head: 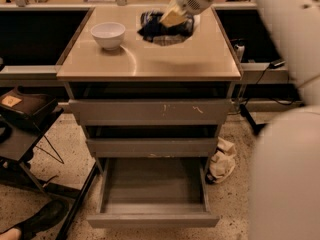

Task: Place blue chip bag into bottom drawer

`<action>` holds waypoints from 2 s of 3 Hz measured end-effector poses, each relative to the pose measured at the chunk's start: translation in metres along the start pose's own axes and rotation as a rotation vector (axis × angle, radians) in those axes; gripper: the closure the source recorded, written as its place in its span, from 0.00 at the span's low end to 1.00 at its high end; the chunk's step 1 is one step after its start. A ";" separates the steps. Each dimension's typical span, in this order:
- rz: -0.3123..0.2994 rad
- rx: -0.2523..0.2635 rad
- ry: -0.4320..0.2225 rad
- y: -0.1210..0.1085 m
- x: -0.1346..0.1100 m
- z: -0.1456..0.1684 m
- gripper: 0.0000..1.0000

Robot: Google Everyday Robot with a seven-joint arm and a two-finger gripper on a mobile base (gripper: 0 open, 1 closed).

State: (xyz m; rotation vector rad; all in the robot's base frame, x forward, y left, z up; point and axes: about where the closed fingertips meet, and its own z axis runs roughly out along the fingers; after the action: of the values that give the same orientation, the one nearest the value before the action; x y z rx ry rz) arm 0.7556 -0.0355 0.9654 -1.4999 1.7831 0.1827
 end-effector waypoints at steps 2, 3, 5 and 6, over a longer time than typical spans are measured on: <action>-0.001 0.229 -0.169 0.034 -0.067 -0.140 1.00; -0.001 0.229 -0.168 0.034 -0.067 -0.140 1.00; 0.027 0.205 -0.251 0.102 -0.052 -0.131 1.00; 0.078 0.208 -0.333 0.154 -0.057 -0.128 1.00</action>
Offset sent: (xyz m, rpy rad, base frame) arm -0.0509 -0.0180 0.0759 0.1115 -0.1218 -0.0659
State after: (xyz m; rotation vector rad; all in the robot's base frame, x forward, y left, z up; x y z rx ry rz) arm 0.5596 -0.0188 1.0335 -1.1779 1.5416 0.2610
